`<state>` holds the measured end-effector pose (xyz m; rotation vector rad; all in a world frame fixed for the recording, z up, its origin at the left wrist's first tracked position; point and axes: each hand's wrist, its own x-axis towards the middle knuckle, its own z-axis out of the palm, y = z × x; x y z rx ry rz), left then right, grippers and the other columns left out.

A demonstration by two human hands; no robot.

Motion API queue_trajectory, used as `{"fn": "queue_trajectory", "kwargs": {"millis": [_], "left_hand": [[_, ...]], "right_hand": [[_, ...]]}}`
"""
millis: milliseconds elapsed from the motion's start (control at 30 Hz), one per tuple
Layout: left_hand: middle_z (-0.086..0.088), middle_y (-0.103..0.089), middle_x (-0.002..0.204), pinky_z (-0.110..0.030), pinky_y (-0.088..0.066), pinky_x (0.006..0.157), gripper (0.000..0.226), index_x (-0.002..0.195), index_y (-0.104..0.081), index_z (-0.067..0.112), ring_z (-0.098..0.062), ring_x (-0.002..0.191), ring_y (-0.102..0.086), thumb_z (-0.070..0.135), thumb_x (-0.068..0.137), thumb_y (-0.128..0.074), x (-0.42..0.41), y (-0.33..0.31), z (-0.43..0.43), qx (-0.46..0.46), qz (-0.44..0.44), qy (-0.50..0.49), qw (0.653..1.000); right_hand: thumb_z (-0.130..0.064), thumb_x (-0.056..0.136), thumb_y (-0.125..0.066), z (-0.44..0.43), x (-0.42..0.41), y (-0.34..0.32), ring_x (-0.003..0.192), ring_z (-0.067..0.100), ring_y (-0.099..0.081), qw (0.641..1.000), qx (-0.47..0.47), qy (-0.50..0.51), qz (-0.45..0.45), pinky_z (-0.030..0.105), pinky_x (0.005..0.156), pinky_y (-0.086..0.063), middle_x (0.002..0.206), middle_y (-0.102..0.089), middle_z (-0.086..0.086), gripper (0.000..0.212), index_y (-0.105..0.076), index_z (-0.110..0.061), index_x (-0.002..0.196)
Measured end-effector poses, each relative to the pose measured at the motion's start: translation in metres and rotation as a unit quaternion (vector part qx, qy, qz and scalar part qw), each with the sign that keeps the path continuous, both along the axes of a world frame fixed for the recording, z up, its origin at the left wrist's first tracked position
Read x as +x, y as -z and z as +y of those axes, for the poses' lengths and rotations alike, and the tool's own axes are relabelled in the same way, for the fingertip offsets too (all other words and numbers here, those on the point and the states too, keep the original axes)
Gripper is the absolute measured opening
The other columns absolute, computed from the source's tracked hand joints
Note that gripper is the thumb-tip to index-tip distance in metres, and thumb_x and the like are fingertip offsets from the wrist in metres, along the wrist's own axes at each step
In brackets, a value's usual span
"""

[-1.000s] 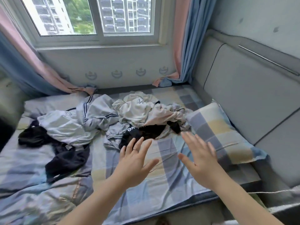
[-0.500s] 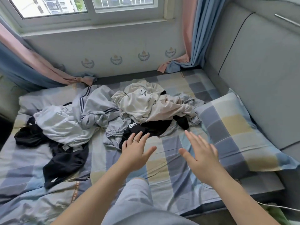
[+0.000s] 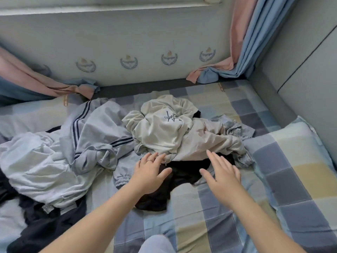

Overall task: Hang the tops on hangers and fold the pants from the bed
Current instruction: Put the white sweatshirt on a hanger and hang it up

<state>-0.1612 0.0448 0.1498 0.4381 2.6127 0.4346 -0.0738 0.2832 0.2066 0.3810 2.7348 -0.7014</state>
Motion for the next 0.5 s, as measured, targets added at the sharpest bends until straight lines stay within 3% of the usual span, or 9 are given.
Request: {"fn": "queue_trajectory", "kwargs": {"millis": [233,500], "left_hand": [[0.004,-0.018,0.165,-0.045,-0.013,0.120,0.069,0.155,-0.021,0.038,-0.021,0.153,-0.006,0.068,0.095,-0.035,-0.093,0.044,0.011,0.025,-0.022,-0.040,0.999],[0.000,-0.014,0.166,-0.049,-0.016,0.119,0.071,0.155,-0.019,0.037,-0.025,0.153,-0.007,0.066,0.094,-0.042,-0.221,0.177,0.055,-0.008,-0.005,-0.125,0.992]], "right_hand": [[-0.055,0.100,-0.039,0.022,-0.119,0.043,0.151,0.009,-0.012,0.999,0.005,-0.047,-0.004,0.044,0.121,-0.009,0.163,-0.020,-0.013,0.064,-0.014,-0.040,0.157],[-0.045,0.101,-0.046,0.056,-0.299,0.198,0.148,0.018,-0.020,0.992,-0.012,-0.123,-0.011,0.048,0.116,-0.022,0.162,-0.025,-0.008,0.061,-0.021,-0.037,0.156]]}}
